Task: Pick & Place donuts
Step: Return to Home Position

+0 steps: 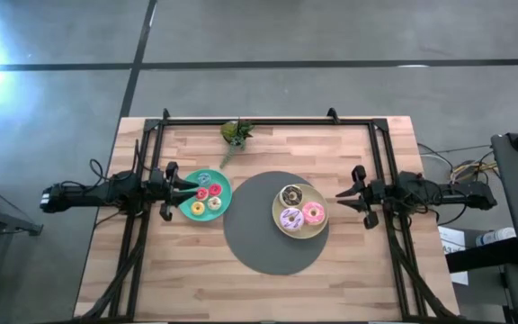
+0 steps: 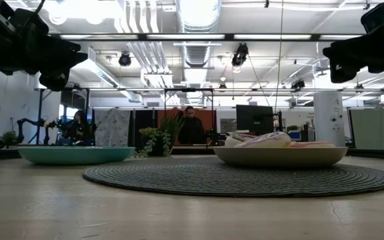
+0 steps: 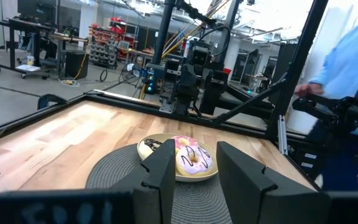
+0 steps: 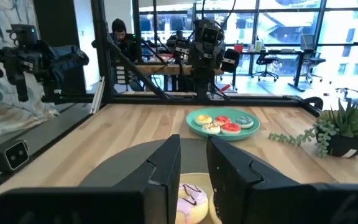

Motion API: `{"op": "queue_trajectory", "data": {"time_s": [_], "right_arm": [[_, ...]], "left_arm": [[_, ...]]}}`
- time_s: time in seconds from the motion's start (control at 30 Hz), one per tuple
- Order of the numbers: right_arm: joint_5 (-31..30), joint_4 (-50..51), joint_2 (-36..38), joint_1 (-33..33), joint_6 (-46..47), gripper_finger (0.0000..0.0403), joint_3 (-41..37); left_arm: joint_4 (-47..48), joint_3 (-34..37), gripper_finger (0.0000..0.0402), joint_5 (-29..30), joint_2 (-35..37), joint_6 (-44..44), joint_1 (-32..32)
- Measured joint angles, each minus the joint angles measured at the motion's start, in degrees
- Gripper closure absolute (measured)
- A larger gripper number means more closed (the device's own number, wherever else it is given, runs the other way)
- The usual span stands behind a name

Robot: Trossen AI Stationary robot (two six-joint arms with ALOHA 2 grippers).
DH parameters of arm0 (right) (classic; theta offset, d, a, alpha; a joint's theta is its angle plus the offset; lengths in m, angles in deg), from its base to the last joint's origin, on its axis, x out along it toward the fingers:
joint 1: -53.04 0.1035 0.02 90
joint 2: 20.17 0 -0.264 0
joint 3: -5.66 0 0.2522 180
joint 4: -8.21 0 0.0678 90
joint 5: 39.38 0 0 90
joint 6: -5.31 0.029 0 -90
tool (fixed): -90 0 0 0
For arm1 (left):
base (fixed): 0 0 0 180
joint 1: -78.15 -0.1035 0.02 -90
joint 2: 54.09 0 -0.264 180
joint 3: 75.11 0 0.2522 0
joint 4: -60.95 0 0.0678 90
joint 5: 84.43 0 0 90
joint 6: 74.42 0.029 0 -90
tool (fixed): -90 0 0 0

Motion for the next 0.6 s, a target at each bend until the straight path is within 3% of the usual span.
{"op": "queue_trajectory", "data": {"time_s": [0.6], "right_arm": [[0.0, 0.0, 0.0, 0.0, 0.1, 0.032, 0.0]], "left_arm": [[0.0, 0.0, 0.031, 0.0, 0.0, 0.0, 0.0]]}}
